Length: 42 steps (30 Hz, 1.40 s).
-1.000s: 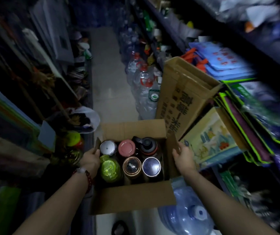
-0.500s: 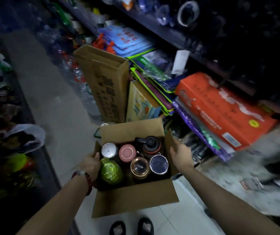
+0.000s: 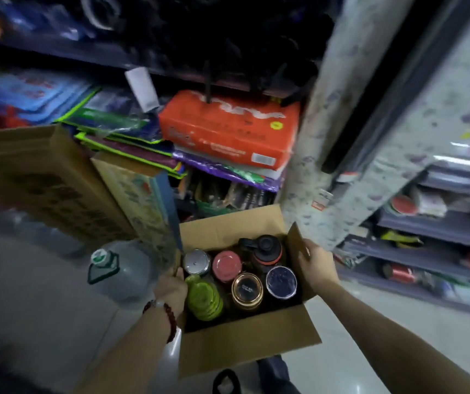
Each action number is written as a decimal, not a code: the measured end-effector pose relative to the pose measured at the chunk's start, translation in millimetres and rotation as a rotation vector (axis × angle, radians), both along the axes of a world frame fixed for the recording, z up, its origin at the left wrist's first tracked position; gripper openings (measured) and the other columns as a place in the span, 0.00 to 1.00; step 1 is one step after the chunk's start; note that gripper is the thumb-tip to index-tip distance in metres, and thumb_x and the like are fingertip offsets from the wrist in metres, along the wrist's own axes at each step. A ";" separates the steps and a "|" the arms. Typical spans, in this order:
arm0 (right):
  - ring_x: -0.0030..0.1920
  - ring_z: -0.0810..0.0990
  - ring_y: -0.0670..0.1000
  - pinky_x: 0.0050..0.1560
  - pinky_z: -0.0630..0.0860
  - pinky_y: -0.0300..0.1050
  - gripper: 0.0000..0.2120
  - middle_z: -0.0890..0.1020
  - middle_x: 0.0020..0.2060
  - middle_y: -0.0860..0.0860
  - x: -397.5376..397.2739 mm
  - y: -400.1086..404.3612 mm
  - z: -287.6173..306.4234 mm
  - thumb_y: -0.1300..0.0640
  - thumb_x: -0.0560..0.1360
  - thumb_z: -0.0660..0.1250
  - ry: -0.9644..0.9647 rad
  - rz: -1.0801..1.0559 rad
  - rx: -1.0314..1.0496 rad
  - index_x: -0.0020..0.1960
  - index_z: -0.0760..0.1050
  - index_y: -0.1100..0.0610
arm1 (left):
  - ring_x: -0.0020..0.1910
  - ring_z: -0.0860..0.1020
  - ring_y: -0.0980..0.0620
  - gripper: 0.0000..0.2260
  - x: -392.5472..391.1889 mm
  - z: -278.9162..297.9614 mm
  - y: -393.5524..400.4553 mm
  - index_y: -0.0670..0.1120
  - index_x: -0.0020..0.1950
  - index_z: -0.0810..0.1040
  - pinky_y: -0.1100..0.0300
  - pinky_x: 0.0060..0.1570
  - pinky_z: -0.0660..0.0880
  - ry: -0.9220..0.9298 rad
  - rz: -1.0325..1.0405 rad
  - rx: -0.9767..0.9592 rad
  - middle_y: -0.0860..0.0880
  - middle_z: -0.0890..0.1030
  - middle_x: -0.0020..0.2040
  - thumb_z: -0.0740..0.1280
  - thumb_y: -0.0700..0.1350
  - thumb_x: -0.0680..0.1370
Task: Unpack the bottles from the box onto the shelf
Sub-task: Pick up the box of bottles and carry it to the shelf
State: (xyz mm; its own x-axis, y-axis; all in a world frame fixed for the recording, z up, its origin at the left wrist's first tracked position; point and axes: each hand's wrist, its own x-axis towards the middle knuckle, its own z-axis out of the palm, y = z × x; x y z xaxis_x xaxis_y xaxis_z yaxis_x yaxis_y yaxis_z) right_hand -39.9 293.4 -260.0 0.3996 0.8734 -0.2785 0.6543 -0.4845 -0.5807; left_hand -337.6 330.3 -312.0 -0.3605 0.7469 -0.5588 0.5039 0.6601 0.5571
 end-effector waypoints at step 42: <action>0.55 0.80 0.60 0.51 0.75 0.50 0.15 0.84 0.53 0.57 571.1 -427.8 19.5 0.61 0.77 0.60 -0.015 -0.980 0.061 0.62 0.76 0.55 | 0.56 0.76 0.38 0.16 757.7 29.4 -199.3 0.42 0.61 0.77 0.52 0.56 0.72 -0.059 -0.844 0.028 0.38 0.79 0.60 0.56 0.49 0.81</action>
State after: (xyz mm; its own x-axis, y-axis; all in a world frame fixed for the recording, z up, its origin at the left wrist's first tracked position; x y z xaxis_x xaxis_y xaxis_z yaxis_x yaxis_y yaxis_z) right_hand 531.2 -134.5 -240.5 0.9583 0.1659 -0.2327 -0.0138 -0.7865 -0.6175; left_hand 420.2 131.0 -282.6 0.3533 0.7663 -0.5366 0.7912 0.0613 0.6085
